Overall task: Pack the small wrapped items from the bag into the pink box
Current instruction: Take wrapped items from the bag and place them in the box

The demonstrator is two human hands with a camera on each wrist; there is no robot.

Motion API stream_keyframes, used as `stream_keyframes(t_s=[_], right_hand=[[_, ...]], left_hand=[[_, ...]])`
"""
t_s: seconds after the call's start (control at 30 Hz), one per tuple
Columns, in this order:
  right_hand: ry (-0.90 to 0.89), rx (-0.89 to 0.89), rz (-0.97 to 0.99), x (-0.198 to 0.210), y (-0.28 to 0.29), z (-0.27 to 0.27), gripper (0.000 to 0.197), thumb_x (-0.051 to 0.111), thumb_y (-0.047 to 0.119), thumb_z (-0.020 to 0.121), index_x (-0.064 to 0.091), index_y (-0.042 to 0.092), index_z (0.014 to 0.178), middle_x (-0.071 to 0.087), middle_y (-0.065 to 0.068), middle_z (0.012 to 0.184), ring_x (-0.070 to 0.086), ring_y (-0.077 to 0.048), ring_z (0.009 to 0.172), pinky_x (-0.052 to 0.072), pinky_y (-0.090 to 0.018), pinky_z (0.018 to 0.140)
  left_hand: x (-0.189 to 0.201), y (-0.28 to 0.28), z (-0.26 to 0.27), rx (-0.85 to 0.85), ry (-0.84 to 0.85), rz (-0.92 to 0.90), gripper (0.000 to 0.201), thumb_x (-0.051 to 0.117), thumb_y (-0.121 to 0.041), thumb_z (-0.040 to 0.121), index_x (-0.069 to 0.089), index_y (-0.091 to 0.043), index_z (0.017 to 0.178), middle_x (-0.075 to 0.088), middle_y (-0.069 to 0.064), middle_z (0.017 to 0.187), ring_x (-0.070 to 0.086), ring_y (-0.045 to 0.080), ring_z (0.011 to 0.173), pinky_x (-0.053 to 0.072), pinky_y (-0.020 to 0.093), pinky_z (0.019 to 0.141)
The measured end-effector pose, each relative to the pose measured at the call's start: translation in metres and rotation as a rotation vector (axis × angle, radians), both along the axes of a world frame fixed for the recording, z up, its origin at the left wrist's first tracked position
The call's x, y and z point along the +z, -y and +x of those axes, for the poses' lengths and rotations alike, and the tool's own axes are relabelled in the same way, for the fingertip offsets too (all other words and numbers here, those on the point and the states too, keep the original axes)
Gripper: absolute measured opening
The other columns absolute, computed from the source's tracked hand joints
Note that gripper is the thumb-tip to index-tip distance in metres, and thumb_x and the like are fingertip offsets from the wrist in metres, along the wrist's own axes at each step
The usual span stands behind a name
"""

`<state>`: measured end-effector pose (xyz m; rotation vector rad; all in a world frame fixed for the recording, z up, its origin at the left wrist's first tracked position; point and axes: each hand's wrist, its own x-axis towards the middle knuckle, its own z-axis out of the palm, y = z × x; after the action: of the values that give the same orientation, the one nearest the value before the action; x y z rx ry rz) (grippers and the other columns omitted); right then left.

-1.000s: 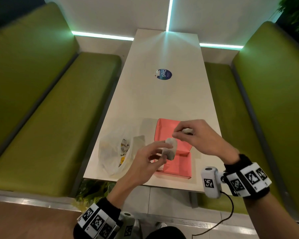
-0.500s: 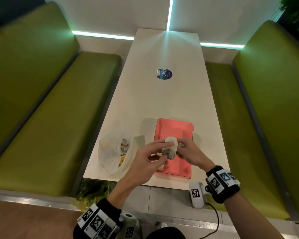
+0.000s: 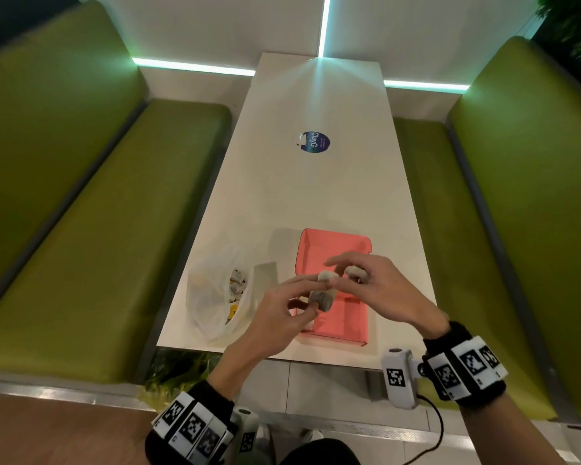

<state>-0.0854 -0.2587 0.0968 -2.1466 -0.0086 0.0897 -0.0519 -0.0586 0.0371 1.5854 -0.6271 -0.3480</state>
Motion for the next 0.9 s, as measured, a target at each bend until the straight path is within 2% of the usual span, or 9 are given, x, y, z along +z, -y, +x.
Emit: stream_keyframes(t_s=[0.1, 0.2, 0.3, 0.43, 0.5, 0.6, 0.67, 0.77, 0.9], right_hand=[[0.045, -0.019, -0.010, -0.002, -0.001, 0.001, 0.009, 0.073, 0.031, 0.088, 0.075, 0.023, 0.088, 0.070, 0.012, 0.079, 0.062, -0.008, 0.073, 0.048, -0.027, 0.067], [0.042, -0.034, -0.013, -0.005, -0.004, 0.000, 0.002, 0.074, 0.018, 0.088, 0.074, 0.019, 0.086, 0.071, 0.009, 0.080, 0.063, -0.008, 0.074, 0.051, -0.032, 0.071], [0.017, -0.036, -0.011, -0.006, -0.004, -0.001, 0.004, 0.073, 0.017, 0.088, 0.074, 0.020, 0.086, 0.070, 0.012, 0.079, 0.064, -0.008, 0.074, 0.053, -0.035, 0.072], [0.000, 0.014, -0.053, -0.006, -0.005, -0.003, 0.004, 0.072, 0.019, 0.089, 0.074, 0.022, 0.087, 0.070, 0.014, 0.080, 0.064, -0.007, 0.076, 0.052, -0.031, 0.072], [0.002, 0.025, -0.064, -0.003, -0.006, -0.003, 0.002, 0.072, 0.023, 0.089, 0.074, 0.023, 0.087, 0.071, 0.011, 0.080, 0.064, -0.009, 0.076, 0.051, -0.030, 0.071], [0.032, 0.018, -0.100, -0.003, -0.005, -0.003, 0.005, 0.071, 0.025, 0.089, 0.073, 0.022, 0.087, 0.069, 0.010, 0.079, 0.063, -0.010, 0.076, 0.051, -0.032, 0.070], [0.032, 0.039, -0.159, -0.010, -0.005, -0.002, 0.005, 0.069, 0.025, 0.091, 0.072, 0.022, 0.088, 0.069, 0.011, 0.082, 0.062, -0.009, 0.079, 0.051, -0.032, 0.073], [0.016, 0.079, -0.207, -0.036, -0.010, -0.002, 0.006, 0.065, 0.024, 0.093, 0.070, 0.021, 0.091, 0.067, 0.010, 0.085, 0.061, -0.010, 0.081, 0.050, -0.034, 0.075], [-0.027, 0.122, -0.306, -0.075, -0.018, -0.001, 0.007, 0.057, 0.024, 0.096, 0.063, 0.023, 0.093, 0.060, 0.010, 0.089, 0.057, -0.011, 0.081, 0.049, -0.038, 0.078]], left_hand=[[-0.008, 0.000, 0.000, 0.003, -0.006, -0.019, 0.031, 0.060, 0.010, 0.088, 0.067, -0.017, 0.102, 0.067, -0.005, 0.113, 0.070, 0.022, 0.091, 0.056, 0.031, 0.071], [-0.014, 0.001, -0.001, 0.100, -0.068, -0.046, 0.029, 0.066, 0.004, 0.086, 0.057, -0.023, 0.093, 0.059, -0.004, 0.110, 0.067, 0.023, 0.096, 0.055, 0.042, 0.062], [-0.016, 0.001, -0.004, 0.193, -0.087, -0.066, 0.029, 0.071, -0.009, 0.082, 0.056, -0.026, 0.100, 0.055, -0.006, 0.115, 0.060, 0.015, 0.111, 0.052, 0.024, 0.065], [-0.015, 0.006, -0.003, 0.104, -0.113, -0.033, 0.052, 0.077, -0.023, 0.083, 0.054, -0.023, 0.130, 0.058, -0.008, 0.128, 0.055, 0.011, 0.122, 0.054, 0.025, 0.088], [-0.016, 0.010, -0.001, 0.050, -0.144, -0.026, 0.040, 0.073, -0.015, 0.089, 0.059, -0.016, 0.127, 0.068, -0.001, 0.116, 0.065, 0.013, 0.109, 0.054, 0.026, 0.084], [-0.019, 0.013, -0.001, 0.062, -0.150, -0.022, 0.006, 0.065, -0.008, 0.094, 0.068, -0.011, 0.099, 0.074, 0.008, 0.089, 0.070, 0.021, 0.083, 0.053, 0.027, 0.066], [-0.025, 0.013, -0.002, 0.067, -0.170, -0.003, 0.004, 0.065, -0.010, 0.095, 0.066, -0.008, 0.092, 0.074, 0.010, 0.085, 0.070, 0.021, 0.079, 0.054, 0.027, 0.060], [-0.039, 0.009, -0.003, 0.049, -0.138, 0.109, 0.003, 0.066, -0.013, 0.095, 0.066, -0.010, 0.097, 0.074, 0.003, 0.091, 0.070, 0.015, 0.089, 0.054, 0.023, 0.066], [-0.069, -0.008, -0.006, 0.142, -0.020, 0.339, 0.027, 0.065, -0.032, 0.095, 0.059, -0.023, 0.120, 0.063, -0.016, 0.113, 0.060, 0.004, 0.101, 0.046, 0.011, 0.070]])
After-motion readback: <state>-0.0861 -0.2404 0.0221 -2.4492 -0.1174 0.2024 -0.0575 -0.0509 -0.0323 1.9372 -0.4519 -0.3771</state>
